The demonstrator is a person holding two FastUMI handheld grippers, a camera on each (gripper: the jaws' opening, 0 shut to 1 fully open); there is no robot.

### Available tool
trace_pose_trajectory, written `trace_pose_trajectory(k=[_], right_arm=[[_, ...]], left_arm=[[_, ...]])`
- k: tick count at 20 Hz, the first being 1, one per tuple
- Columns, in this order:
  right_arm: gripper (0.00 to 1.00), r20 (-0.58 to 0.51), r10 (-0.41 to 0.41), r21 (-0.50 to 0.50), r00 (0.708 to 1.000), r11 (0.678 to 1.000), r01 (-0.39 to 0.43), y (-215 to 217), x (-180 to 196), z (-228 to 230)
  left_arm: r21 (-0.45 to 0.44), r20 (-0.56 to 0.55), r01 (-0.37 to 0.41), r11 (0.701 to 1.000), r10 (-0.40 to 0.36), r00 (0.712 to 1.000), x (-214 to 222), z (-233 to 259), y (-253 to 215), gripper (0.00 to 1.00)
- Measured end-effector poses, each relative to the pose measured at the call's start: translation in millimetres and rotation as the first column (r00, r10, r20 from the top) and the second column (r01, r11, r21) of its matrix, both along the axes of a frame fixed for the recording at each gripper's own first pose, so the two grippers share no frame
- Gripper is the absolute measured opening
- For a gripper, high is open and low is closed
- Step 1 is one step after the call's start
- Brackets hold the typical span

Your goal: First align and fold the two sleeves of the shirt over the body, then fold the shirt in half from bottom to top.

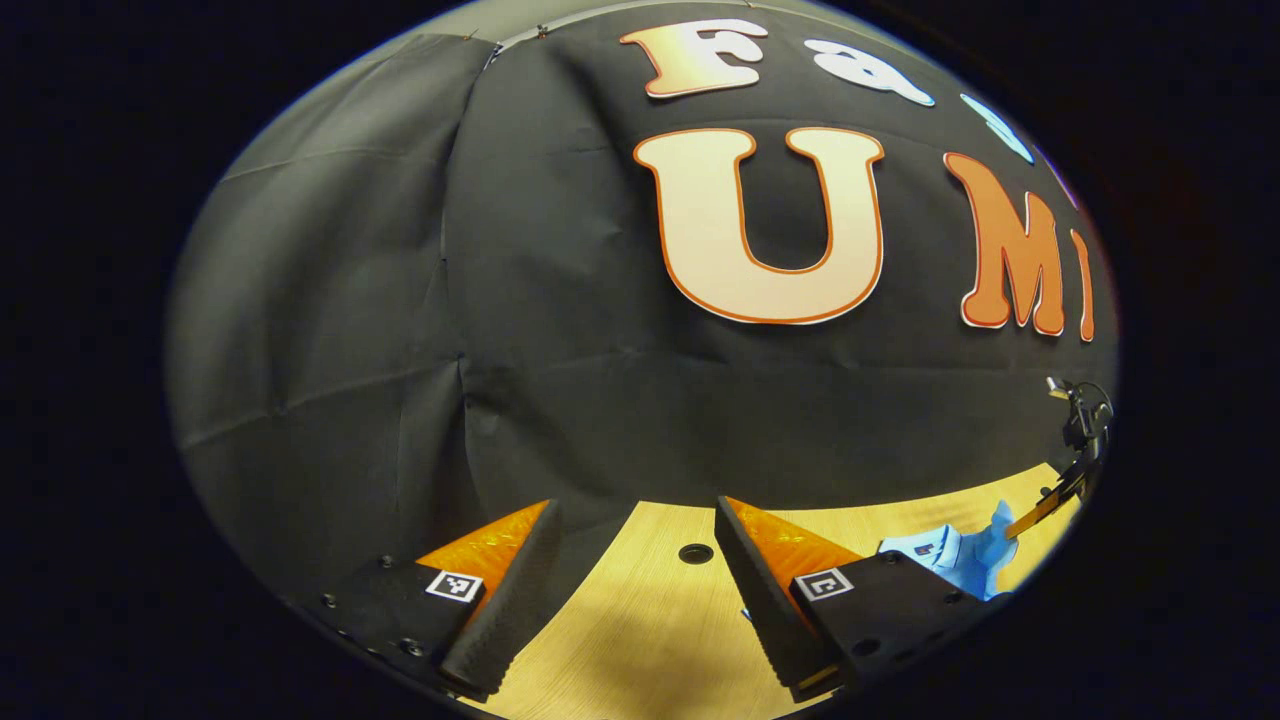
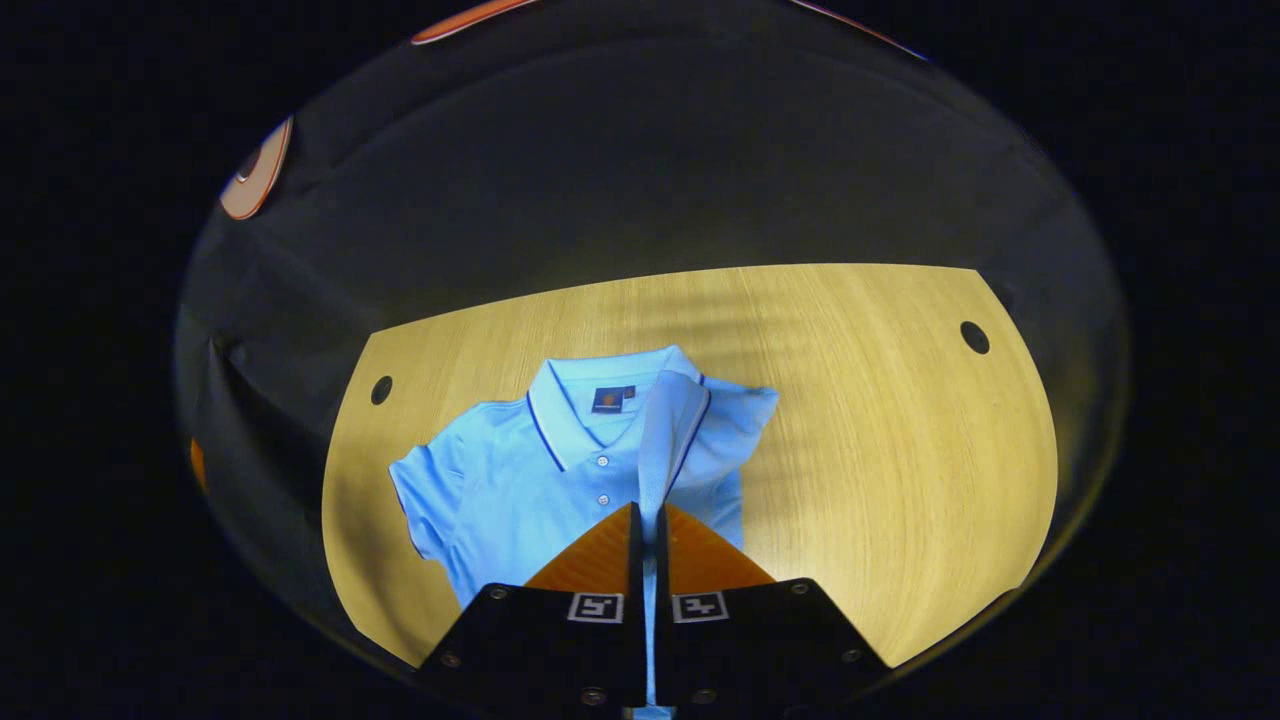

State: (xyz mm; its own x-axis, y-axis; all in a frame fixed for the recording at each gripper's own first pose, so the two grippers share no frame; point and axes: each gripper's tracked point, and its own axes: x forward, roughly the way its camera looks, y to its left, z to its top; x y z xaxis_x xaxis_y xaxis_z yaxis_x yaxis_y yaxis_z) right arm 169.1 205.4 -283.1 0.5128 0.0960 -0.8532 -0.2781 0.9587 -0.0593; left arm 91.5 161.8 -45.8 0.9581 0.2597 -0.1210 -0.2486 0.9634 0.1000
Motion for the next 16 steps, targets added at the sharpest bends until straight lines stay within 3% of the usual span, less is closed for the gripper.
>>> trace_pose_trajectory(k=[5,6,7,8,10,11,16], right_arm=[[0.16,-0.036,0.053,0.041,0.998,0.998,-0.052,33,-20,-17],[0.27,-0.036,0.052,0.035,0.998,0.998,-0.051,33,-23,-14],[0.32,-0.027,0.049,0.021,0.998,0.999,-0.049,30,-24,-15],[0.57,-0.015,0.043,0.013,0.999,0.999,-0.043,27,-23,-13],[0.90,-0.003,0.017,0.020,1.000,1.000,-0.017,22,-24,-12],[0.96,0.005,0.003,0.019,1.000,1.000,-0.003,16,-26,-9],[0.99,0.055,-0.026,-0.018,0.998,0.999,0.028,-13,-29,3]], left_arm=[[0.013,-0.010,0.021,1.000,-0.021,1.000,3,-2,-1,0.97],[0.011,-0.014,0.028,1.000,-0.028,1.000,5,-3,-3,0.96],[0.007,-0.020,0.035,0.999,-0.035,0.999,7,-5,-5,0.98],[0.002,-0.029,0.041,0.999,-0.041,0.999,9,-7,-8,0.98],[-0.011,-0.050,0.053,0.999,-0.053,0.997,14,-17,-13,0.98],[-0.018,-0.060,0.059,0.998,-0.060,0.996,16,-20,-16,0.98],[-0.025,-0.149,0.076,0.997,-0.078,0.986,30,-46,-33,0.98]])
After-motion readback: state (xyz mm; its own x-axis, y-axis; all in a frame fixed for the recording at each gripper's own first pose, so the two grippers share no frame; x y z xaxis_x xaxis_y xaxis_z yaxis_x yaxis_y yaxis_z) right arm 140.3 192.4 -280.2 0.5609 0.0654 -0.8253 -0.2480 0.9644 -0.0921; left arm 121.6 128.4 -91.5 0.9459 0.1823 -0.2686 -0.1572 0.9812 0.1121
